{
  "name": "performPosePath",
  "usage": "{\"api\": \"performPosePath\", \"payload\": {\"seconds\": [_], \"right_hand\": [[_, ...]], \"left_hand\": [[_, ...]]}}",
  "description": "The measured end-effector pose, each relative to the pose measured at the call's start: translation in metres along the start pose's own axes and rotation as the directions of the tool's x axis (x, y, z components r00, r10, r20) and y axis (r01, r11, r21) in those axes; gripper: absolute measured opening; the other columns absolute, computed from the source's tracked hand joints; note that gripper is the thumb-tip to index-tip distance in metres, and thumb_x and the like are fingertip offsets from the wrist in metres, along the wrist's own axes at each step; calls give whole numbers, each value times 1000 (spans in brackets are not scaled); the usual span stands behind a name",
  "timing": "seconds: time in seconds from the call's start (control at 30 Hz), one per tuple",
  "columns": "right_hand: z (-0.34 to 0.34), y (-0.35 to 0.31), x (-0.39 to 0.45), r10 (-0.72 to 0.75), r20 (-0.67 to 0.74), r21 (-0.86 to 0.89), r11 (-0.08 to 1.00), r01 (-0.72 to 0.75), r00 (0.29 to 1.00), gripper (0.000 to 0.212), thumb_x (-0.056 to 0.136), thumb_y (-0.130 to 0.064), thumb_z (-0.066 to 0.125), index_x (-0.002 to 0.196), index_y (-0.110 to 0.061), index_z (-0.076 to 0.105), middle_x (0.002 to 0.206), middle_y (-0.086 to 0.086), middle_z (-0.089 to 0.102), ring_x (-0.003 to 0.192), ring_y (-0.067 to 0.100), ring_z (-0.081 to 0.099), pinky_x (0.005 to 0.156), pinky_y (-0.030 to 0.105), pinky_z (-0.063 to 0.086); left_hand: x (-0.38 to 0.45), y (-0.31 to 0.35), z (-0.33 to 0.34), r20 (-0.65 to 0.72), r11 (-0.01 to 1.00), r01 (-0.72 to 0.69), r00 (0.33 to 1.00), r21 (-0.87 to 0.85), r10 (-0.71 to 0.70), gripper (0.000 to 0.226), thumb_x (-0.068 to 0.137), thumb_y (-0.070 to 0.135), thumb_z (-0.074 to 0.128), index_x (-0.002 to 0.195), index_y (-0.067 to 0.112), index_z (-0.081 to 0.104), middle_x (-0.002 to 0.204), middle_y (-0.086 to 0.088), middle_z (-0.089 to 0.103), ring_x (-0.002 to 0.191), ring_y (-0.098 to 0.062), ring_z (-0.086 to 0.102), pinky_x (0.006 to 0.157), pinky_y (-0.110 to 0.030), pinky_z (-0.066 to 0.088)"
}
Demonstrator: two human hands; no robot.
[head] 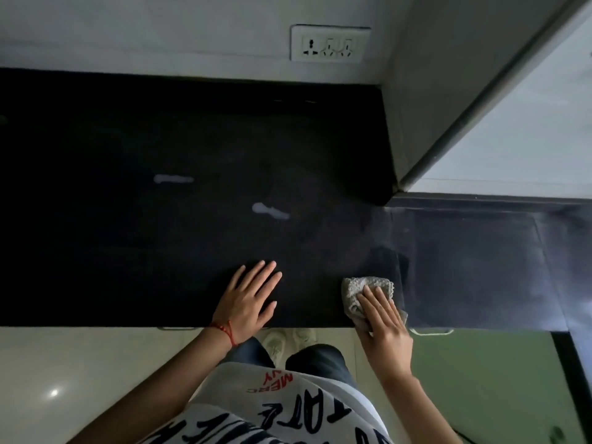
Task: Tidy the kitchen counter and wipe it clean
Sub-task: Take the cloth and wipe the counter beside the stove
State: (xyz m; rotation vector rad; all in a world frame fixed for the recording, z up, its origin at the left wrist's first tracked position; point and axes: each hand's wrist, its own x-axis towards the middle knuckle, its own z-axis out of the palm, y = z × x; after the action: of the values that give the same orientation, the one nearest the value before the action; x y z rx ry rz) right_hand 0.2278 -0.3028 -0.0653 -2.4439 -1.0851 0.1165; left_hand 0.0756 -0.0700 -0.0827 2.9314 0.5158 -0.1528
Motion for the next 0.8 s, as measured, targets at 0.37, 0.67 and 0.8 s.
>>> {"api": "performPosePath", "payload": {"seconds": [0.37, 0.67, 0.8], "right_hand": [[-3, -41, 123, -195, 26, 31, 980, 194, 980, 43, 74, -22, 61, 116, -13, 63, 118, 8, 67, 109, 22, 63, 72, 26, 55], [52, -76, 183, -465, 289, 71, 882, 466, 837, 46, 80, -18, 57, 125, -15, 56, 135, 6, 55, 128, 28, 47, 90, 40, 51], [68, -117, 223, -347, 342, 85, 937, 339, 873, 54, 82, -6, 60, 134, -14, 47, 147, 5, 39, 140, 26, 29, 103, 43, 40]], "left_hand": [[-3, -8, -10, -4, 940, 339, 940, -41, -340, 53, 83, 44, 37, 129, 18, 46, 137, -7, 52, 129, -23, 46, 104, -45, 40], [-35, -61, -11, -17, 802, 594, 803, -62, -596, 53, 84, 43, 33, 131, 21, 44, 139, -9, 49, 129, -28, 46, 103, -51, 38], [-37, -63, -9, -29, 796, 603, 796, -57, -605, 52, 85, 43, 34, 134, 25, 39, 142, -4, 46, 132, -25, 43, 106, -49, 35]]}}
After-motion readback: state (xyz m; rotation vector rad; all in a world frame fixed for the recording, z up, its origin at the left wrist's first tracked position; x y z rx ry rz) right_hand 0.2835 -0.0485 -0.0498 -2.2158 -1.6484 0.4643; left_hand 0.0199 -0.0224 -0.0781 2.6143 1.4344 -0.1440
